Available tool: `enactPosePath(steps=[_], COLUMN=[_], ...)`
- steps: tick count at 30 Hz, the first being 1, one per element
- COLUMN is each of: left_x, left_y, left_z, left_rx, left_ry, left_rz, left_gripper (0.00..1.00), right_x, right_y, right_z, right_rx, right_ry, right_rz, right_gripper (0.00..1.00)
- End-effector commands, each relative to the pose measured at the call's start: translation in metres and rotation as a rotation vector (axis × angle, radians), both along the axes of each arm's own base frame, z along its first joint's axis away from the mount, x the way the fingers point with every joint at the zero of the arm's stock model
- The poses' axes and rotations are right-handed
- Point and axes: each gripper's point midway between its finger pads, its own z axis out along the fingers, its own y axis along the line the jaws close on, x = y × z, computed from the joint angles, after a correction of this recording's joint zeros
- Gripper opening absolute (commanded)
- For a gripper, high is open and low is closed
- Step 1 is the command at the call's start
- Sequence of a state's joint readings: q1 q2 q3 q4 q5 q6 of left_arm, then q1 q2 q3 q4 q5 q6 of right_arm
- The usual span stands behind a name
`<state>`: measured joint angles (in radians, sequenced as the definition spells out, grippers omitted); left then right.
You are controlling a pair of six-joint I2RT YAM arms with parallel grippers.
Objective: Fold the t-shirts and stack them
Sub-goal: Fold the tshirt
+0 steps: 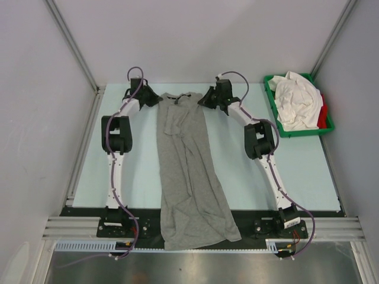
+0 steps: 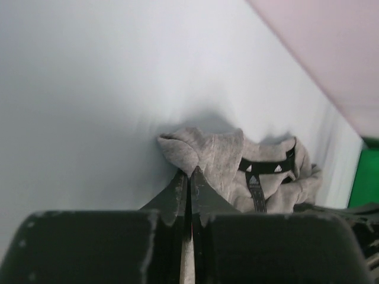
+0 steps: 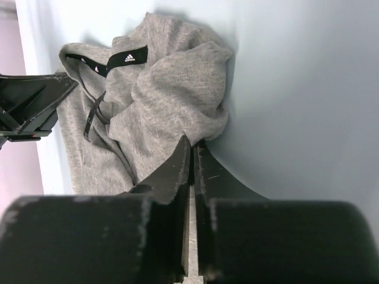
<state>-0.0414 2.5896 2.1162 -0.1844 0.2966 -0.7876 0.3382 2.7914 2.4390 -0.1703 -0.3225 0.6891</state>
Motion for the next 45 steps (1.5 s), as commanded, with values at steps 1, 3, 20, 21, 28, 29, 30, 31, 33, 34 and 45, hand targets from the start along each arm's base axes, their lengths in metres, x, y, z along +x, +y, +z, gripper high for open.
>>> enactPosePath(steps=[1, 3, 20, 21, 28, 29, 30, 31, 33, 34, 45], left_x=[0.03, 0.041, 0.092, 0.09, 0.045, 0.028, 0.017, 0.002, -0.036, -0.056, -0.318], left_y=[-0.024, -0.039, -0.061, -0.059, -0.037, -0.031, -0.029, -0.024, -0.017, -0.018, -0.091], left_z=[0.034, 0.049, 0.085, 0.09, 0.137, 0.117, 0.128, 0.162, 0.147, 0.187, 0.156], left_rx=[-0.05, -0.066, -0.171, -0.161, 0.048, 0.091, 0.119, 0.172, 0.226, 0.241, 0.373], left_ry=[-0.122, -0.183, -0.405, -0.396, -0.328, -0.244, -0.242, -0.28, -0.181, -0.239, -0.06], left_rz=[-0.011, -0.018, 0.219, 0.218, 0.085, 0.071, 0.052, 0.024, -0.007, -0.036, -0.419], left_gripper=[0.0, 0.0, 0.09, 0.23, 0.59, 0.62, 0.63, 0.63, 0.63, 0.63, 0.38], right_x=[0.029, 0.033, 0.07, 0.068, 0.04, 0.034, 0.023, 0.013, -0.008, -0.02, -0.224], right_y=[-0.023, -0.036, -0.103, -0.102, -0.126, -0.131, -0.14, -0.15, -0.17, -0.177, -0.182], right_z=[0.031, 0.041, 0.04, 0.044, 0.073, 0.077, 0.097, 0.091, 0.118, 0.116, 0.13], right_rx=[0.002, -0.013, -0.005, -0.014, -0.092, -0.115, -0.14, -0.162, -0.211, -0.23, -0.303], right_ry=[-0.099, -0.125, -0.188, -0.186, -0.082, -0.067, -0.044, -0.001, 0.028, 0.064, 0.271], right_rz=[-0.119, -0.15, -0.197, -0.187, -0.153, -0.147, -0.161, -0.168, -0.198, -0.202, -0.093], right_gripper=[0.0, 0.0, 0.11, 0.14, 0.57, 0.59, 0.61, 0.65, 0.7, 0.71, 0.69])
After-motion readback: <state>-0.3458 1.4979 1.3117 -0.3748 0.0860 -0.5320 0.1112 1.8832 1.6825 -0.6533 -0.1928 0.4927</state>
